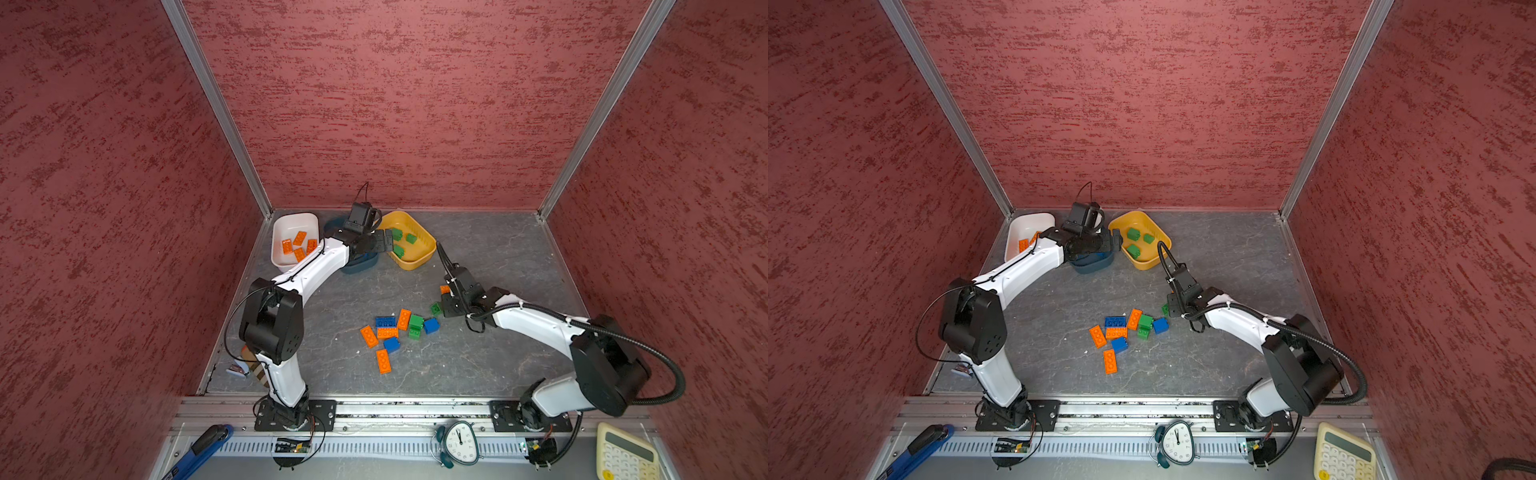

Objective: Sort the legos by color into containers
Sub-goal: 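Lift orange brick toward left gripper while left gripper moves to meet it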

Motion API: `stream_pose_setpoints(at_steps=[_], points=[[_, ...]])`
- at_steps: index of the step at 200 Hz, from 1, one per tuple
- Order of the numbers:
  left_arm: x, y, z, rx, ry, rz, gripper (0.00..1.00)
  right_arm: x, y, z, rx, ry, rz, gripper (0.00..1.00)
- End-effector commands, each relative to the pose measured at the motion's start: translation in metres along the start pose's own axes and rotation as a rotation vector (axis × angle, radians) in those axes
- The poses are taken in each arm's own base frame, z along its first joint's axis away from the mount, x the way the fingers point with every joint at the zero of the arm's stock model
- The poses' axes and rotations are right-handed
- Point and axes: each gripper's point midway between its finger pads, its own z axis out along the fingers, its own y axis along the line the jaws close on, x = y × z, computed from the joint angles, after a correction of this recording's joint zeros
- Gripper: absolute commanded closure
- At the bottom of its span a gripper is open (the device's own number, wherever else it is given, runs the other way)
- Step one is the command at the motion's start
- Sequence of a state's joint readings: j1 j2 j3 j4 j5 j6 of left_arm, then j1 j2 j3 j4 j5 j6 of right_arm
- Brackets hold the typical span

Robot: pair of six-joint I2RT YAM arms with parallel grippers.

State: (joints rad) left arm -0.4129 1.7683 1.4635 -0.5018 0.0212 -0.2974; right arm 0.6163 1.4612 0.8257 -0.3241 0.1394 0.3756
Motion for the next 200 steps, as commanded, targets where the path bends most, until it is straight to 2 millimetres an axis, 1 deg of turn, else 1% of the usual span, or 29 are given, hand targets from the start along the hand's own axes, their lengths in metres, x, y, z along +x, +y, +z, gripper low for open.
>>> stream_pose_setpoints(at_steps=[1, 16, 35, 55, 57, 61, 71, 100, 123, 138, 155, 169, 190, 200], points=[[0.002, -0.026, -0.023, 0.129, 0.004, 0.061, 0.0, -0.046, 0.027, -0.016, -0.131, -0.195, -0.02, 0.74], [0.011, -0.032, -0.027, 0.155, 0.032, 0.087, 0.01, -0.059, 0.043, -0.021, -0.21, -0.256, -0.055, 0.74], [0.025, -0.04, -0.032, 0.174, 0.065, 0.124, 0.01, -0.071, 0.06, -0.025, -0.286, -0.301, -0.1, 0.74], [0.037, -0.056, -0.038, 0.267, 0.116, 0.122, 0.01, -0.084, 0.075, -0.032, -0.355, -0.355, -0.14, 0.74], [0.038, -0.058, -0.038, 0.278, 0.122, 0.12, 0.01, -0.081, 0.075, -0.026, -0.354, -0.343, -0.144, 0.74], [0.04, -0.061, -0.04, 0.301, 0.131, 0.117, 0.01, -0.083, 0.079, -0.025, -0.367, -0.347, -0.153, 0.74], [0.046, -0.067, -0.042, 0.343, 0.159, 0.105, 0.01, -0.087, 0.086, -0.026, -0.398, -0.365, -0.175, 0.74], [0.053, -0.078, -0.049, 0.468, 0.218, 0.046, 0.0, -0.098, 0.106, -0.035, -0.493, -0.434, -0.247, 0.74], [0.059, -0.091, -0.053, 0.522, 0.241, 0.057, 0.04, -0.101, 0.12, -0.035, -0.548, -0.458, -0.339, 0.74], [0.063, -0.095, -0.052, 0.53, 0.252, 0.061, 0.09, -0.107, 0.127, -0.036, -0.564, -0.477, -0.381, 0.73], [0.065, -0.093, -0.047, 0.511, 0.265, 0.052, 0.17, -0.113, 0.135, -0.044, -0.606, -0.529, -0.412, 0.73], [0.067, -0.087, -0.042, 0.476, 0.269, 0.047, 0.25, -0.116, 0.141, -0.052, -0.646, -0.565, -0.431, 0.73], [0.066, -0.073, -0.033, 0.388, 0.25, 0.042, 0.37, -0.114, 0.147, -0.056, -0.685, -0.579, -0.45, 0.73], [0.065, -0.069, -0.031, 0.37, 0.244, 0.035, 0.42, -0.113, 0.148, -0.057, -0.698, -0.578, -0.453, 0.73]])
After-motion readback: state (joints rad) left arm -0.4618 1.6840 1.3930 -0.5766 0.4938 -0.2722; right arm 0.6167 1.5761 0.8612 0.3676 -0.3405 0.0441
